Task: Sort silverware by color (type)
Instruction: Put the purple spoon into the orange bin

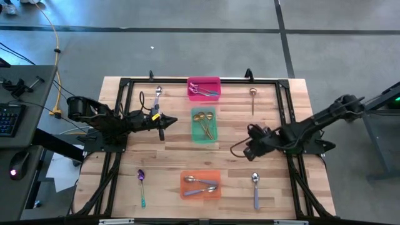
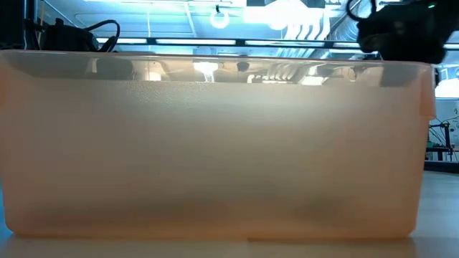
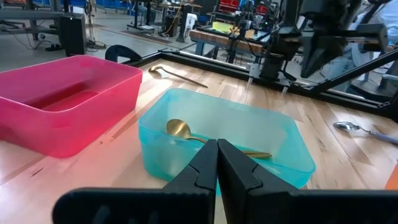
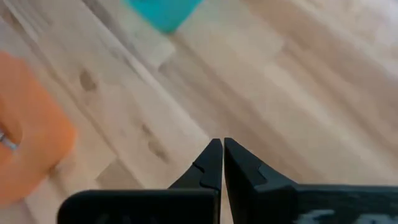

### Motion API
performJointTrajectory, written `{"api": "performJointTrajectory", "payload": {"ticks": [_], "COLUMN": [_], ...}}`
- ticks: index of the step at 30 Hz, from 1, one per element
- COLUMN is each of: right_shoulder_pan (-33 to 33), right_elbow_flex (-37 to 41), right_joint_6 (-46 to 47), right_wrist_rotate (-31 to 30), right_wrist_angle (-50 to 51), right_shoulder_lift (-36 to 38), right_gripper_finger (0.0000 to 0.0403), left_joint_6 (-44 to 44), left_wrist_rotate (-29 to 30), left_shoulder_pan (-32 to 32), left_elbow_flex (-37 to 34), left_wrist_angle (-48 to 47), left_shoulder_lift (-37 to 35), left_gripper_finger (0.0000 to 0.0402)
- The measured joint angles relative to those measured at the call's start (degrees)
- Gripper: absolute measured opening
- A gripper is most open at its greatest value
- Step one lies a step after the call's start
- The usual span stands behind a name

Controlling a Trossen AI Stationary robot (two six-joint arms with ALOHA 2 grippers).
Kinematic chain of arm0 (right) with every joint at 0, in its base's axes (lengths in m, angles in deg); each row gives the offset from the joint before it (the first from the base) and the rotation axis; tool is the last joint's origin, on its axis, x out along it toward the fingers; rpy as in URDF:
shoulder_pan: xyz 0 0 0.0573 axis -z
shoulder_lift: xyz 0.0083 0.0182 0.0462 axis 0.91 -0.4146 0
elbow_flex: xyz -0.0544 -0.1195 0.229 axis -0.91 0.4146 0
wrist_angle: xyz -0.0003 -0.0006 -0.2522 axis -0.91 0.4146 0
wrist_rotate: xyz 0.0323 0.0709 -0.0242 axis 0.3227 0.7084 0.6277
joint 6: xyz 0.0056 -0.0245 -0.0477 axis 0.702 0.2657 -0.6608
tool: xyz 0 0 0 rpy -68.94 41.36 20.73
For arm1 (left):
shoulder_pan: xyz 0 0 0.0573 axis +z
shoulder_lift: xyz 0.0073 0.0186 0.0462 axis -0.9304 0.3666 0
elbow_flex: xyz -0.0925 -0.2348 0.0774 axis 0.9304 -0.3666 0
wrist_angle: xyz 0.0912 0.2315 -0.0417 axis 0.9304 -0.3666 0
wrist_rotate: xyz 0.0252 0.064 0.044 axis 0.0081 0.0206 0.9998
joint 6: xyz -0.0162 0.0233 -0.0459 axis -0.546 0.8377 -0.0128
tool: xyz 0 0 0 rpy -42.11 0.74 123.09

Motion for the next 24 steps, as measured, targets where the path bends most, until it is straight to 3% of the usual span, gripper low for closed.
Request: {"api": "performJointTrajectory", "payload": {"ticks": [15, 24], "right_shoulder_pan": [-14.8, -19.0], "right_elbow_flex": [0.0, 0.0], "right_joint_6": [22.3, 31.2], "right_wrist_rotate": [2.5, 10.7], "right_wrist_angle": [2.0, 1.5], "right_shoulder_lift": [-3.7, -8.9], "right_gripper_finger": [0.0000, 0.0023], "left_joint_6": [-0.5, -0.5], "left_wrist_rotate": [0.0, 0.0], "left_shoulder_pan": [0.0, 0.0], "left_elbow_flex": [0.0, 0.0], "left_wrist_angle": [-1.1, -1.8], "left_shoulder_lift": [0.0, 0.0], "left_gripper_finger": [0.0000, 0.0000]}}
